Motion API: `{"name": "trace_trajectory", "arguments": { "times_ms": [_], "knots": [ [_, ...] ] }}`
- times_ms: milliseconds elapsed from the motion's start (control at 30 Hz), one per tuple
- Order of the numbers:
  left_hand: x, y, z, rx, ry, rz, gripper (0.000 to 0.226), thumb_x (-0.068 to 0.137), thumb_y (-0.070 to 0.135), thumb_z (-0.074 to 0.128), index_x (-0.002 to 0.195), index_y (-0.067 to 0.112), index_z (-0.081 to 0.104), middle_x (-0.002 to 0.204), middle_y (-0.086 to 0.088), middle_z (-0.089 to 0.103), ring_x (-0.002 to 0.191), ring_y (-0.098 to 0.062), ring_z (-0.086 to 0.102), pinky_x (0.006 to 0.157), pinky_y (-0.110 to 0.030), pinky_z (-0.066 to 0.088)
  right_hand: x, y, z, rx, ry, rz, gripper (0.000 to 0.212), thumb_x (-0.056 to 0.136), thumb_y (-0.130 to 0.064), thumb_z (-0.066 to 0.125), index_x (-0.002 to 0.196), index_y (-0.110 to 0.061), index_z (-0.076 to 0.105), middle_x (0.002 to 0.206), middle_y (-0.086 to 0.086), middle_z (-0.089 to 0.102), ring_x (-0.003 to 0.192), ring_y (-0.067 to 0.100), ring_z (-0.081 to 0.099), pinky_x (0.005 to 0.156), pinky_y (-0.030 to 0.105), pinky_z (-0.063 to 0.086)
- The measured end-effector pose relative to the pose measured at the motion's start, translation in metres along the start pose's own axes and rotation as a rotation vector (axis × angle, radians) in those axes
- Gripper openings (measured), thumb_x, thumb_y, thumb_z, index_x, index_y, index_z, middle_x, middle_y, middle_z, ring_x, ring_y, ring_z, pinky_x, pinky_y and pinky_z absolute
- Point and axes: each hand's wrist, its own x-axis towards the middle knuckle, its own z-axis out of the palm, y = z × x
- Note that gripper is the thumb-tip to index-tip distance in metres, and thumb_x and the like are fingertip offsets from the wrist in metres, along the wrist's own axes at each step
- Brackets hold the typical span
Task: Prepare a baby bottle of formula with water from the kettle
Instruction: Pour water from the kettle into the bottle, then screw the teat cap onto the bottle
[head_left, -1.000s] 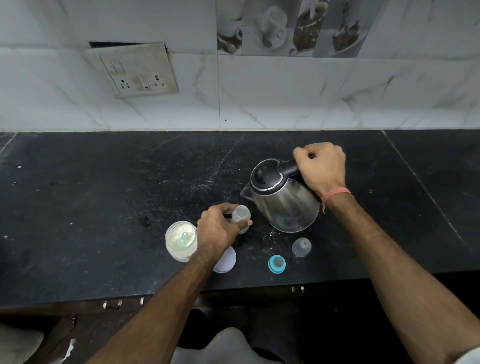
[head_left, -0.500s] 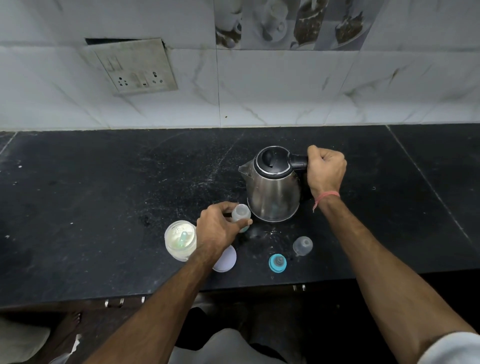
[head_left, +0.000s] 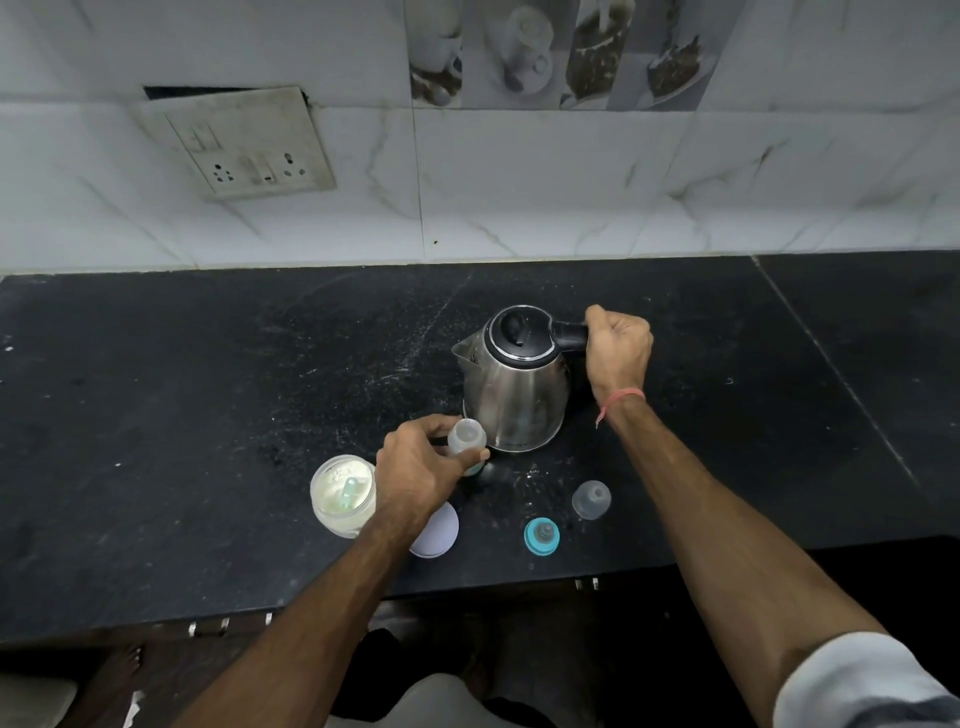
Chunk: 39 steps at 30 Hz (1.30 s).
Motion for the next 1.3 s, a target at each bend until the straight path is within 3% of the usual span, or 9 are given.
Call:
{"name": "trace_trajectory", "arguments": {
  "times_ms": [200, 400, 500, 667, 900, 1000, 1100, 1200, 1300],
  "knots": [
    [0.0, 0.0, 0.0, 0.003, 0.003, 0.003, 0.046, 0.068, 0.056, 0.105, 0.108, 0.047, 0.084, 0.094, 0.033, 0.08, 0.085, 0.009, 0.076, 0.089, -0.038, 0.067, 0.006, 0.012, -0.006, 0.037, -0.028, 0.062, 0.05, 0.089, -0.025, 0.062, 0.059, 0.008, 0.039, 0.056, 0.007, 0.032, 0.057, 0.021, 0.032, 0.054, 0.035, 0.035],
    [0.0, 0.005, -0.001, 0.064, 0.018, 0.005, 0.05, 0.064, 0.061, 0.102, 0.107, 0.051, 0.08, 0.096, 0.031, 0.079, 0.09, 0.004, 0.077, 0.089, -0.04, 0.065, 0.006, 0.015, -0.015, 0.006, -0.138, 0.111, 0.047, 0.099, -0.032, 0.06, 0.068, 0.001, 0.055, 0.069, 0.003, 0.05, 0.067, 0.011, 0.046, 0.067, 0.032, 0.043],
    [0.0, 0.01, -0.002, 0.113, 0.014, 0.021, 0.055, 0.066, 0.059, 0.102, 0.115, 0.045, 0.08, 0.102, 0.026, 0.079, 0.095, -0.003, 0.077, 0.089, -0.041, 0.064, -0.006, 0.022, -0.021, -0.027, -0.106, 0.056, 0.037, 0.102, -0.047, 0.057, 0.092, -0.016, 0.074, 0.097, -0.008, 0.072, 0.096, 0.007, 0.059, 0.086, 0.025, 0.045],
    [0.0, 0.013, -0.006, 0.179, -0.026, 0.051, 0.047, 0.067, 0.057, 0.097, 0.11, 0.047, 0.081, 0.096, 0.024, 0.08, 0.093, -0.005, 0.076, 0.087, -0.041, 0.064, -0.032, 0.026, -0.03, -0.121, 0.1, -0.139, 0.021, 0.102, -0.044, 0.061, 0.108, -0.024, 0.067, 0.108, -0.008, 0.062, 0.107, 0.016, 0.053, 0.096, 0.039, 0.051],
    [-0.017, 0.018, -0.002, 0.196, -0.064, 0.087, 0.052, 0.065, 0.059, 0.093, 0.114, 0.046, 0.081, 0.099, 0.025, 0.081, 0.097, -0.005, 0.078, 0.091, -0.041, 0.065, -0.074, 0.028, -0.042, -0.155, 0.087, -0.307, 0.03, 0.095, -0.024, 0.075, 0.121, -0.022, 0.06, 0.122, -0.006, 0.055, 0.103, 0.02, 0.059, 0.082, 0.045, 0.057],
    [-0.031, 0.015, 0.002, 0.177, -0.082, 0.096, 0.055, 0.064, 0.062, 0.093, 0.116, 0.046, 0.081, 0.1, 0.027, 0.081, 0.096, 0.001, 0.077, 0.093, -0.04, 0.065, -0.1, 0.029, -0.047, -0.142, -0.045, -0.294, 0.024, 0.094, -0.015, 0.074, 0.112, -0.026, 0.063, 0.108, -0.006, 0.061, 0.085, 0.017, 0.063, 0.074, 0.044, 0.059],
    [-0.043, 0.016, 0.005, 0.2, -0.074, 0.114, 0.052, 0.065, 0.063, 0.093, 0.113, 0.047, 0.081, 0.098, 0.029, 0.08, 0.094, 0.003, 0.076, 0.092, -0.037, 0.064, -0.125, 0.034, -0.058, -0.391, -0.332, -0.286, 0.018, 0.094, -0.022, 0.075, 0.1, -0.035, 0.063, 0.089, -0.011, 0.061, 0.076, 0.011, 0.063, 0.072, 0.042, 0.059],
    [-0.051, 0.015, 0.006, 0.207, -0.098, 0.12, 0.051, 0.066, 0.061, 0.094, 0.113, 0.047, 0.081, 0.101, 0.028, 0.08, 0.095, 0.002, 0.076, 0.093, -0.038, 0.064, -0.152, 0.041, -0.067, -0.809, -0.631, -0.243, 0.019, 0.096, -0.041, 0.074, 0.111, -0.039, 0.062, 0.101, -0.015, 0.059, 0.092, 0.011, 0.064, 0.083, 0.038, 0.058],
    [-0.057, 0.011, 0.005, 0.224, -0.11, 0.13, 0.051, 0.069, 0.059, 0.095, 0.116, 0.045, 0.081, 0.103, 0.026, 0.08, 0.097, 0.002, 0.075, 0.095, -0.037, 0.064, -0.176, 0.05, -0.068, -0.985, -0.76, -0.208, 0.038, 0.098, -0.044, 0.074, 0.132, -0.041, 0.058, 0.127, -0.013, 0.057, 0.117, 0.017, 0.062, 0.092, 0.04, 0.057]
  ]
}}
